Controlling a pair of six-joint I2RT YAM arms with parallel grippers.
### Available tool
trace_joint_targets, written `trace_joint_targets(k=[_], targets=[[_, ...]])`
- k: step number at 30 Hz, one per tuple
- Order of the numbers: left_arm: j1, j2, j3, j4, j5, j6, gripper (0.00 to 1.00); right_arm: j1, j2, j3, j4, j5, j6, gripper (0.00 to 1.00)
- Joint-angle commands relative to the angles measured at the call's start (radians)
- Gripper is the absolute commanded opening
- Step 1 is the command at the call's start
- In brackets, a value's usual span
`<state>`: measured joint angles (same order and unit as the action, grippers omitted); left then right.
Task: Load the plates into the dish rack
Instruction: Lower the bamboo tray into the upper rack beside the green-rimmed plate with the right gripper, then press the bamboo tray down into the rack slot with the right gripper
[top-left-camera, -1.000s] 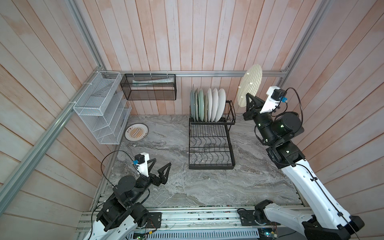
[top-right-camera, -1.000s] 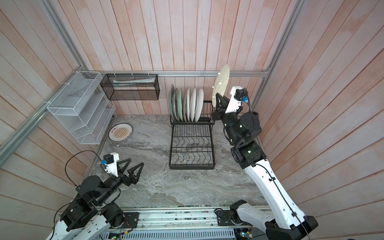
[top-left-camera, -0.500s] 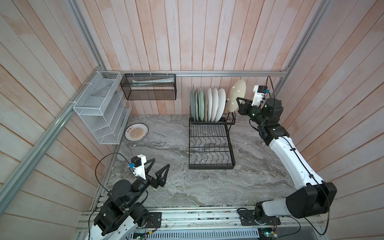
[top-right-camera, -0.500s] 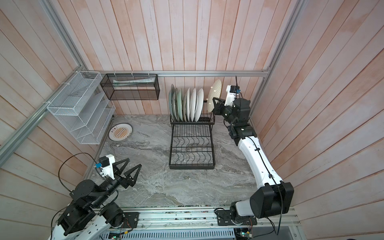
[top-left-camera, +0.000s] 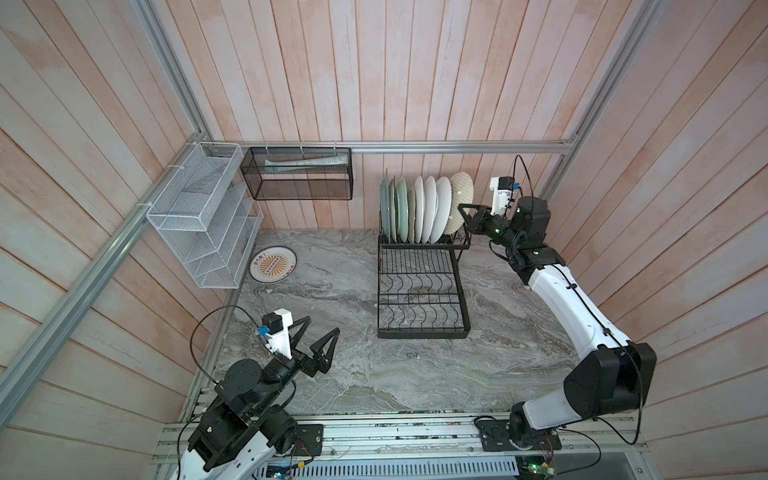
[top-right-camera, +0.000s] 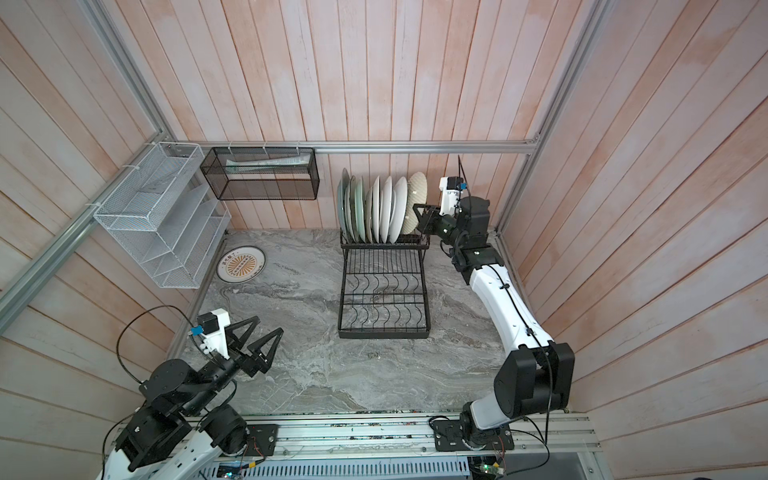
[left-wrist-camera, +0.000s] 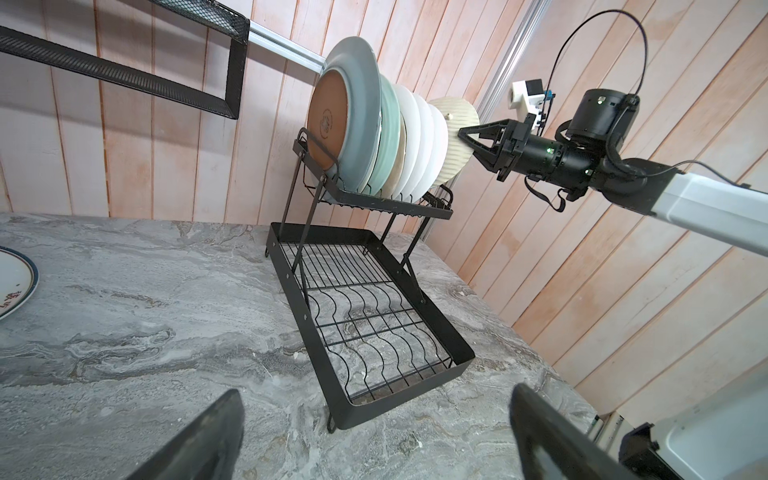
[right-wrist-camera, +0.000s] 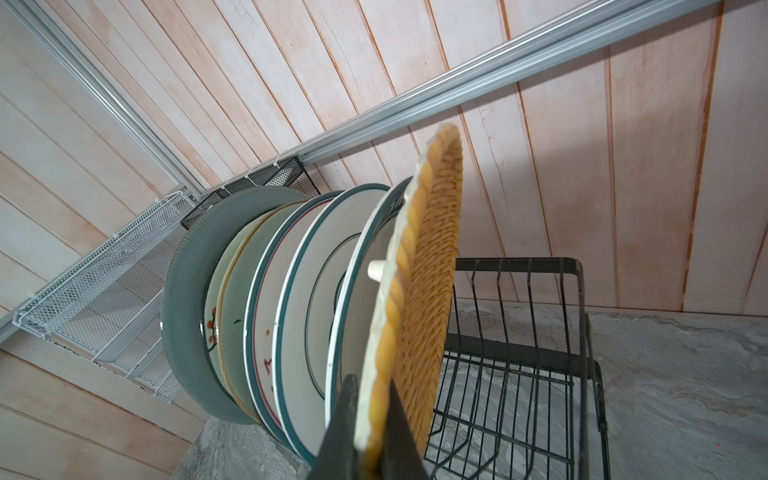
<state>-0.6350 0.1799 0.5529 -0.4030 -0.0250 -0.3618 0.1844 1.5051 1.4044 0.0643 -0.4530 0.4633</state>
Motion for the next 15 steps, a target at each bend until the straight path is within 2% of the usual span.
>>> trace_joint_targets(k=[1,15], targets=[[0.005,-0.002,-0.017,0.024,0.017,0.014,1.0,-0.004,0.004,0.011,0.045,-0.014,-0.02,0.0],[0.005,0.01,-0.018,0.023,0.011,0.011,1.0,-0.002,0.062,0.013,0.013,0.002,-0.052,0.0]])
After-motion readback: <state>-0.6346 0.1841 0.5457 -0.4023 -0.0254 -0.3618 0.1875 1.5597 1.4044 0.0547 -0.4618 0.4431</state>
